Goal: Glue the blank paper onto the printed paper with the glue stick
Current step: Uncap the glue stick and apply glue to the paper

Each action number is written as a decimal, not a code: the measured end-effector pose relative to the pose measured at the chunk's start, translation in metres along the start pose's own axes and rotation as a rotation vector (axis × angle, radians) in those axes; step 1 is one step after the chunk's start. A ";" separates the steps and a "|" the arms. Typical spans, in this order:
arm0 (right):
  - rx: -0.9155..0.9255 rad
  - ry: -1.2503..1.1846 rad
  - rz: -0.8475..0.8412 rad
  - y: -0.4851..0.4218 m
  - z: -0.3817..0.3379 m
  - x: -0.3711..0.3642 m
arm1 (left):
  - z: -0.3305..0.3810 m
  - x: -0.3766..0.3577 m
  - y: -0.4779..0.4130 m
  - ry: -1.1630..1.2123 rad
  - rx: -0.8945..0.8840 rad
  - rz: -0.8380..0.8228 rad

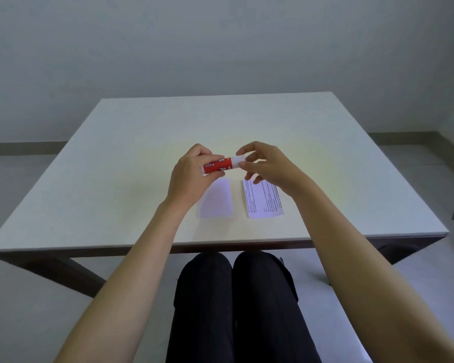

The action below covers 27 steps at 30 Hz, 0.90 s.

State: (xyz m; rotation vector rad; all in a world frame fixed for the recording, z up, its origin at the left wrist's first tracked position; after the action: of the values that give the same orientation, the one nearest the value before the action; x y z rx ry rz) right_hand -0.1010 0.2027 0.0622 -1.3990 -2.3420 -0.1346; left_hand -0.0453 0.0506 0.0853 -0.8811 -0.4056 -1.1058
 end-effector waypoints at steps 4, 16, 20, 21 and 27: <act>-0.119 0.012 0.028 0.000 0.008 -0.001 | 0.000 -0.002 -0.001 0.020 0.004 -0.008; -0.114 0.047 0.027 -0.006 0.013 -0.001 | -0.002 -0.012 -0.004 0.014 0.013 -0.040; 0.014 0.000 0.049 -0.009 0.003 0.004 | -0.016 -0.013 -0.007 0.021 0.080 -0.066; 0.018 -0.001 0.108 -0.010 0.004 0.012 | -0.022 -0.011 -0.008 0.023 0.110 -0.063; -0.095 0.432 0.431 -0.008 0.039 0.070 | -0.062 0.000 -0.001 0.211 0.387 0.012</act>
State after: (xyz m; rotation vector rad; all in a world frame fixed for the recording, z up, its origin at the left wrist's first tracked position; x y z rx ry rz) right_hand -0.1484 0.2676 0.0553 -1.6894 -1.6700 -0.3835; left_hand -0.0539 0.0023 0.0479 -0.4219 -0.4196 -1.0512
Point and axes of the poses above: each hand's wrist, its own y-axis away from the middle knuckle, its own x-axis out of the back of the hand, z = x × y, the point moved 9 cm from there along -y, towards the middle knuckle, and after that the axes turned 8 degrees about x, right-handed, at the moved point
